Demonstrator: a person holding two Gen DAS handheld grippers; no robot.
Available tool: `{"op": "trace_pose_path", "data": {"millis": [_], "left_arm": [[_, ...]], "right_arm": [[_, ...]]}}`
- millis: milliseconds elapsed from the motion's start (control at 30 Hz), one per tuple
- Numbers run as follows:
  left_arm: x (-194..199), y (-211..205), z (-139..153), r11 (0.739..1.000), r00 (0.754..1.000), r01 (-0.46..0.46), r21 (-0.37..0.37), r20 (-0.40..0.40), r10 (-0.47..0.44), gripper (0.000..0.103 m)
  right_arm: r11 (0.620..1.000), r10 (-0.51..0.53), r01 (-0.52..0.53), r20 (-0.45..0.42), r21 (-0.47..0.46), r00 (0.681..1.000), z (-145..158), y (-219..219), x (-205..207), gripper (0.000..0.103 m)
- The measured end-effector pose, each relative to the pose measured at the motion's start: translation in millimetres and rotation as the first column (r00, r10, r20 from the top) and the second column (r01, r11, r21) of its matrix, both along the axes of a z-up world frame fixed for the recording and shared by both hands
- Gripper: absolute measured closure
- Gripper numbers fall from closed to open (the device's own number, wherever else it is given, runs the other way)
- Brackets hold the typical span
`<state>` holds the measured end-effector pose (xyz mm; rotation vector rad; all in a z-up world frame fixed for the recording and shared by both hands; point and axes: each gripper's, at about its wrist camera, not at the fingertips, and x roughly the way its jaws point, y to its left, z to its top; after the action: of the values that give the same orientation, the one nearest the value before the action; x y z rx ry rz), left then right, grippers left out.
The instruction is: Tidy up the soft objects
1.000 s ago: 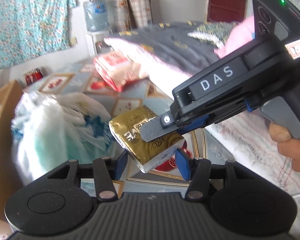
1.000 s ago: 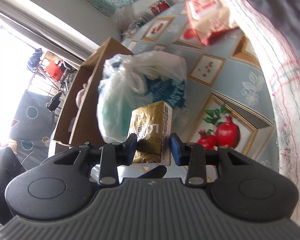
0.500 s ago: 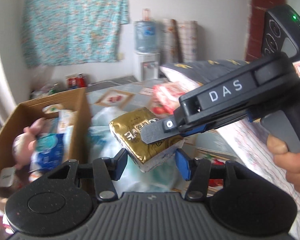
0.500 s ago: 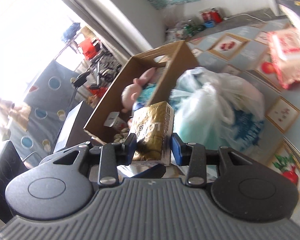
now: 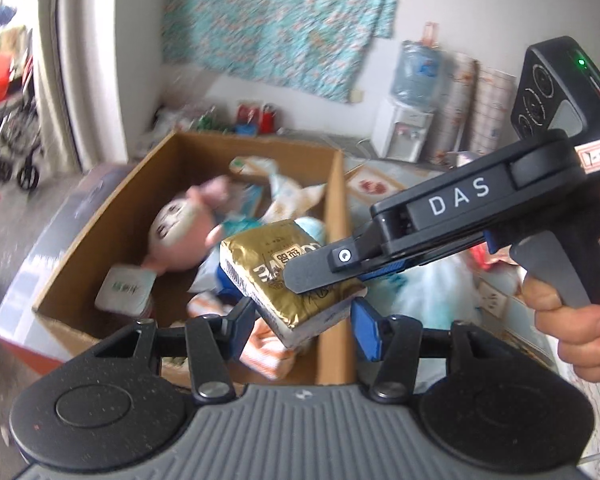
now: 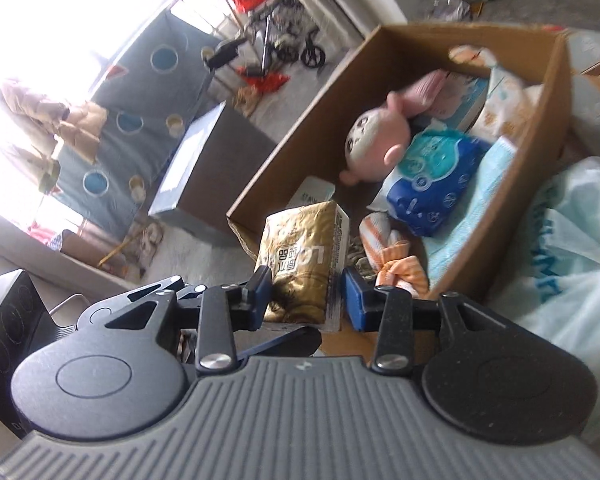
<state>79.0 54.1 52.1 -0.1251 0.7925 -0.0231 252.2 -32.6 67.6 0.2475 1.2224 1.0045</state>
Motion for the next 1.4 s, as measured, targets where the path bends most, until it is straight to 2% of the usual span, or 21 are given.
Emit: {"op": "trace_pose_path", "data": {"millis": [167, 300, 433, 633, 800, 867, 933, 1033, 1100, 1133, 1167, 1267, 1400], "left_arm": [[9, 34, -23, 0.998, 0.997, -0.045, -0.052, -0.068, 0.041, 0.051], [13, 43, -36, 0.996, 0.993, -0.028, -0.090, -0.115, 0.017, 0.051], [12, 48, -39, 0.993, 0.993, -0.007, -0.115, -0.121, -0.007, 0.042], [3, 57, -35, 0.992, 0.994, -0.015, -0.128, -0.112, 0.000, 0.042], [-15, 67, -22, 0.991, 0.998, -0.025, -0.133, -0.057, 0.018, 0.038], [-25, 71, -16, 0.990, 0.999, -0.038, -0.135, -0.025, 0.035, 0.035], [-36, 74, -10, 0.990, 0.998, -0.059, -0.127, 0.005, 0.060, 0.029], [-50, 76, -1, 0.990, 0.995, -0.082, -0.115, 0.050, 0.088, 0.018], [-58, 76, 3, 0.989, 0.992, -0.094, -0.114, 0.077, 0.103, 0.014], [-61, 75, 5, 0.989, 0.990, -0.100, -0.111, 0.087, 0.110, 0.011], [-63, 74, 6, 0.989, 0.988, -0.110, -0.103, 0.095, 0.120, 0.009], [-64, 68, 9, 0.987, 0.982, -0.143, -0.072, 0.113, 0.151, 0.002], [-63, 58, 8, 0.988, 0.982, -0.152, -0.035, 0.111, 0.155, 0.000]], "right_arm": [[0.992, 0.090, -0.095, -0.066, -0.077, 0.994, -27, 37, 21, 0.063], [0.969, 0.166, -0.179, -0.091, -0.168, 0.982, -50, 61, 32, 0.062], [0.947, 0.230, -0.259, -0.163, -0.190, 0.959, -73, 75, 38, 0.063], [0.939, 0.235, -0.263, -0.146, -0.222, 0.961, -74, 83, 35, 0.062], [0.950, 0.207, -0.229, -0.122, -0.214, 0.971, -64, 81, 36, 0.061], [0.961, 0.176, -0.196, -0.114, -0.193, 0.978, -57, 77, 36, 0.060], [0.980, 0.132, -0.145, -0.098, -0.134, 0.986, -45, 66, 34, 0.057], [0.998, 0.050, -0.050, -0.017, -0.037, 0.999, -24, 39, 17, 0.047], [1.000, -0.012, 0.012, 0.068, 0.000, 0.998, -11, 18, -4, 0.031], [0.999, -0.048, 0.047, 0.109, 0.012, 0.993, -7, 8, -15, 0.027], [0.996, -0.084, 0.083, 0.147, 0.018, 0.986, -3, -3, -27, 0.022], [0.978, -0.209, 0.208, 0.229, 0.029, 0.951, 6, -34, -58, 0.020], [0.922, -0.378, 0.382, 0.337, 0.057, 0.862, 11, -71, -99, 0.012]]}}
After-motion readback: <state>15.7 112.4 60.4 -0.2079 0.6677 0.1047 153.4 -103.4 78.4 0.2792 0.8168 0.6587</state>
